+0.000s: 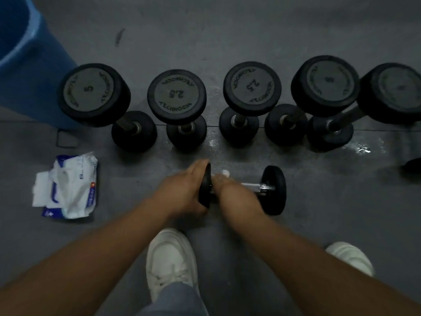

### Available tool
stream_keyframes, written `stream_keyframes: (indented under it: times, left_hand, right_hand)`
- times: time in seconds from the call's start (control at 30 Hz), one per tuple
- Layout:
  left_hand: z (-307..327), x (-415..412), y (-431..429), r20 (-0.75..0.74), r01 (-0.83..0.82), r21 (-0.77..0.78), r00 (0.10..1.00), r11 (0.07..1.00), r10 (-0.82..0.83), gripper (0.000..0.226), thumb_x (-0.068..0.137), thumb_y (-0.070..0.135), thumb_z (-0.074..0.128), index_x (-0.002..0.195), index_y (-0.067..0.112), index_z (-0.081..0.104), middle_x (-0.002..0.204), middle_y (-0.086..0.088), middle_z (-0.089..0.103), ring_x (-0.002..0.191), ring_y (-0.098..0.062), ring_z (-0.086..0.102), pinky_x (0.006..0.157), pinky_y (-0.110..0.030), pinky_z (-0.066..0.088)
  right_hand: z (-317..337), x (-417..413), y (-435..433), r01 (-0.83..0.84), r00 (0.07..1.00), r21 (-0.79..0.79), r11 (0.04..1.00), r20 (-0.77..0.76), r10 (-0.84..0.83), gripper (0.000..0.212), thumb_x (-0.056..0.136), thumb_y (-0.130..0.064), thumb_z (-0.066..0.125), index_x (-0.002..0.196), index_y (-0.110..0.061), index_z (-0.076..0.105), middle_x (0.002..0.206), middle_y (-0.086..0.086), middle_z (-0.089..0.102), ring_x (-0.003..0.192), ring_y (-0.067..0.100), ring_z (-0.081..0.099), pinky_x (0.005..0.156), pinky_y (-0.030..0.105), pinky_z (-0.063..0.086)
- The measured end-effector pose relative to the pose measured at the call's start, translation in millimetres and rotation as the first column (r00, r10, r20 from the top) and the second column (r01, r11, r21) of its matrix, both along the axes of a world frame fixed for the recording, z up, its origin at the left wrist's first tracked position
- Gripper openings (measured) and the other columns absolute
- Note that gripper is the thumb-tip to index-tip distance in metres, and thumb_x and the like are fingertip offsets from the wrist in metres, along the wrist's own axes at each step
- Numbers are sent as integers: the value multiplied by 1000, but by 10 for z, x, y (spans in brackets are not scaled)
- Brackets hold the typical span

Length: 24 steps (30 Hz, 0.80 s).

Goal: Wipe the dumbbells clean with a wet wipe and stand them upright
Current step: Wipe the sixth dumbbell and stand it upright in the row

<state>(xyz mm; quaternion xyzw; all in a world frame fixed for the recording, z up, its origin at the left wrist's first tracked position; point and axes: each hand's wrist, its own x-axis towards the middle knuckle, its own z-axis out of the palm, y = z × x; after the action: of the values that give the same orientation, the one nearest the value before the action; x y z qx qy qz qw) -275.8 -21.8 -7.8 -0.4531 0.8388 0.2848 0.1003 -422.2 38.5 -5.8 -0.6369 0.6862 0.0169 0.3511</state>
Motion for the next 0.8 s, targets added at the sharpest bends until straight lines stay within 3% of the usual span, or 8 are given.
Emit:
stream_keyframes:
  times: [0.1,0.2,0.33,0.53,0.67,0.8]
  left_hand:
    - [17,-7,-98,-1,2,93,1000,996,-2,114,51,47,84,144,30,20,145,6,40,111,-24,60,84,-34,51]
    - [38,-28,-36,-10,8,79,1000,997,-7,115,55,45,85,147,29,20,148,9,35,113,-23,59,84,-31,48]
    - [9,-33,140,-3,31,-5,1000,1000,-31,116,57,42,86,149,23,18,151,7,27,112,-25,57,78,-33,49]
    - [-35,32,334,-64,-39,15,997,999,40,122,64,35,85,156,25,5,164,8,6,137,-18,41,95,-34,48]
    - [-29,12,325,-62,-54,15,997,998,55,125,62,35,87,156,25,5,164,9,6,141,-15,35,99,-33,46]
    - [-24,17,291,-37,-57,10,998,998,57,124,63,37,84,155,29,1,164,12,5,137,-16,41,92,-32,48]
  right_hand:
    - [48,-125,-229,30,999,76,997,-22,-29,22,92,-27,52,112,-26,61,112,6,66,104,29,62,81,32,45]
    - [82,-156,-152,-11,997,5,1000,-77,11,20,89,-27,57,108,-27,60,109,4,64,101,27,61,71,30,38]
    - [81,-186,-179,-135,985,-24,991,-113,131,21,90,-32,58,110,-25,59,110,4,63,103,27,61,71,29,36]
    - [47,-85,87,1,1000,-118,993,-21,-3,17,97,-29,46,108,-27,59,107,3,65,99,26,63,70,30,37]
    - [69,-107,-194,-70,992,49,996,-103,75,25,92,-23,56,116,-18,61,119,5,63,110,26,61,80,32,42]
    - [112,-75,-60,-148,977,-77,986,-165,134,24,96,-17,48,117,-17,61,115,6,63,103,25,63,72,32,40]
